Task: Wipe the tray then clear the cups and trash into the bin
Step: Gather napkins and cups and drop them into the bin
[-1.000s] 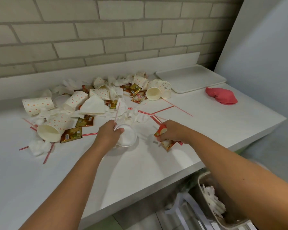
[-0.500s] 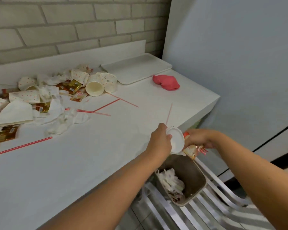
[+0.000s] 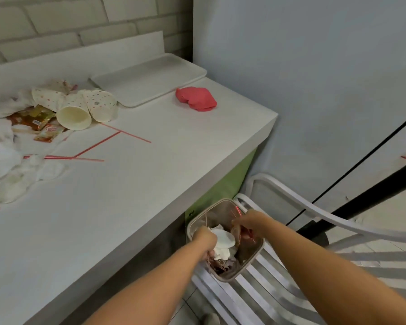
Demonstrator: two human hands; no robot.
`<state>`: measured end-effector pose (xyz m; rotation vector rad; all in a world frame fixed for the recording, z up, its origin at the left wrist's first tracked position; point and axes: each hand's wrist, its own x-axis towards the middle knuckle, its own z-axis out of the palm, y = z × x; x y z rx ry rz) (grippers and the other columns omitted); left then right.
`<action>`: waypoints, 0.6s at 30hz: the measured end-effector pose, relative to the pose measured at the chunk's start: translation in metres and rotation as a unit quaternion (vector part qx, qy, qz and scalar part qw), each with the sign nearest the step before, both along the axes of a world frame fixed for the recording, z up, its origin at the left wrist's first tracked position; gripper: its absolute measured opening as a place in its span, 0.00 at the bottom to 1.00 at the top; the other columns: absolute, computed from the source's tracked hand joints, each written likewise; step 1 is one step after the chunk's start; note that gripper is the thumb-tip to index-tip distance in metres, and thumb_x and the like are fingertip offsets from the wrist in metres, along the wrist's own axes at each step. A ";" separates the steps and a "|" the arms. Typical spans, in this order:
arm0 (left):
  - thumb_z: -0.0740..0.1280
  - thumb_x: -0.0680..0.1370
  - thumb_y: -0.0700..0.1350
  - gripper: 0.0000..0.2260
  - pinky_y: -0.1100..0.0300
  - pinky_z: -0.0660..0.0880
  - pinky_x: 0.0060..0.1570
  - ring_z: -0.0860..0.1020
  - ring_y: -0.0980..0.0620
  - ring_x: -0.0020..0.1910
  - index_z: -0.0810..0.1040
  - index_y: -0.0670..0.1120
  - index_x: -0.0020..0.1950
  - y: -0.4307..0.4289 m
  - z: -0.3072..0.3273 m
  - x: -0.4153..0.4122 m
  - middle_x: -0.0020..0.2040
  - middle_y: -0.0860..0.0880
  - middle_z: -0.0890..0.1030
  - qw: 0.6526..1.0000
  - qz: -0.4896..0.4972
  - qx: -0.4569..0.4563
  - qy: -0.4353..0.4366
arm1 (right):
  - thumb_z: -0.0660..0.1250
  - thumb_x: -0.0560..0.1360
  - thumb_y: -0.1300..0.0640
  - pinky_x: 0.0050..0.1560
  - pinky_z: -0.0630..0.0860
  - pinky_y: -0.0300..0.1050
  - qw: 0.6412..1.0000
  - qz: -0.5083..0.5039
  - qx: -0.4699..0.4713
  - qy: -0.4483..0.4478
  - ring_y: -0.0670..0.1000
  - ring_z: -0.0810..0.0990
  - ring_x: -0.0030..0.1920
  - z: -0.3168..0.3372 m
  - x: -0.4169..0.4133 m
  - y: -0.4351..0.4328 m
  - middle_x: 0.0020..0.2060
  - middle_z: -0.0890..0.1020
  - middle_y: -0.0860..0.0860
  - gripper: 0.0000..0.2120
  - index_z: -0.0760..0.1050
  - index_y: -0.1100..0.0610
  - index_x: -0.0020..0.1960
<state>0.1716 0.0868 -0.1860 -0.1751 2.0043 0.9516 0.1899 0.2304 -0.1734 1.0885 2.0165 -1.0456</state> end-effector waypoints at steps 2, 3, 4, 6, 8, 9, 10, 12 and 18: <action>0.51 0.79 0.32 0.20 0.68 0.64 0.21 0.76 0.46 0.34 0.61 0.38 0.71 0.004 -0.014 -0.005 0.59 0.38 0.72 0.999 0.043 0.008 -0.013 | 0.67 0.75 0.54 0.42 0.74 0.45 1.000 -0.015 -0.008 0.027 0.53 0.75 0.37 -0.002 -0.002 -0.001 0.40 0.77 0.57 0.10 0.72 0.61 0.43; 0.51 0.79 0.32 0.20 0.71 0.61 0.18 0.69 0.50 0.28 0.61 0.38 0.71 0.005 -0.020 -0.006 0.55 0.39 0.73 0.998 0.060 0.014 -0.019 | 0.66 0.76 0.52 0.44 0.74 0.45 1.000 -0.007 -0.009 0.028 0.53 0.74 0.40 -0.003 -0.002 0.000 0.43 0.76 0.57 0.11 0.72 0.61 0.46; 0.51 0.79 0.33 0.19 0.72 0.59 0.17 0.64 0.51 0.26 0.61 0.37 0.70 0.006 -0.020 -0.007 0.49 0.40 0.73 0.995 0.081 0.022 -0.043 | 0.66 0.76 0.52 0.47 0.75 0.45 1.000 0.002 -0.009 0.029 0.54 0.75 0.43 -0.004 -0.003 0.001 0.45 0.76 0.57 0.11 0.73 0.60 0.50; 0.52 0.80 0.34 0.15 0.70 0.60 0.17 0.62 0.53 0.26 0.65 0.36 0.67 0.006 -0.021 -0.008 0.37 0.43 0.68 0.988 0.122 0.051 -0.084 | 0.65 0.77 0.53 0.49 0.76 0.44 0.999 0.009 -0.019 0.027 0.53 0.77 0.45 -0.004 -0.005 0.003 0.45 0.77 0.55 0.13 0.74 0.60 0.56; 0.53 0.81 0.35 0.13 0.65 0.65 0.23 0.63 0.54 0.28 0.68 0.34 0.64 0.007 -0.015 -0.008 0.34 0.45 0.67 0.978 0.144 0.073 -0.136 | 0.65 0.77 0.53 0.50 0.77 0.44 0.999 0.023 -0.028 0.022 0.55 0.80 0.50 -0.005 -0.007 0.005 0.44 0.79 0.55 0.12 0.74 0.60 0.55; 0.54 0.82 0.36 0.13 0.63 0.70 0.27 0.65 0.53 0.30 0.68 0.34 0.64 0.009 -0.013 -0.008 0.38 0.43 0.70 0.973 0.151 0.090 -0.151 | 0.64 0.77 0.53 0.54 0.77 0.46 0.999 0.031 -0.024 0.021 0.56 0.80 0.54 -0.003 -0.007 0.004 0.48 0.79 0.57 0.12 0.73 0.60 0.55; 0.55 0.82 0.37 0.13 0.61 0.75 0.35 0.69 0.51 0.33 0.68 0.35 0.65 0.010 -0.011 -0.010 0.46 0.41 0.74 0.968 0.158 0.102 -0.165 | 0.64 0.77 0.54 0.58 0.76 0.48 0.999 0.038 -0.022 0.022 0.57 0.79 0.56 -0.001 -0.008 0.003 0.52 0.79 0.58 0.12 0.72 0.60 0.57; 0.56 0.82 0.41 0.15 0.51 0.73 0.57 0.74 0.46 0.45 0.65 0.40 0.69 0.012 -0.009 -0.012 0.61 0.41 0.72 0.967 0.150 0.105 -0.175 | 0.63 0.77 0.55 0.54 0.77 0.46 0.998 0.065 -0.006 0.022 0.56 0.79 0.52 0.004 -0.009 0.001 0.47 0.80 0.56 0.11 0.73 0.61 0.55; 0.58 0.81 0.42 0.14 0.52 0.73 0.48 0.75 0.48 0.47 0.67 0.43 0.67 0.013 -0.003 -0.018 0.55 0.45 0.72 0.984 0.071 0.101 -0.129 | 0.61 0.78 0.54 0.35 0.76 0.41 0.986 0.160 0.039 -0.013 0.53 0.78 0.38 0.018 -0.021 -0.001 0.36 0.77 0.54 0.11 0.73 0.62 0.52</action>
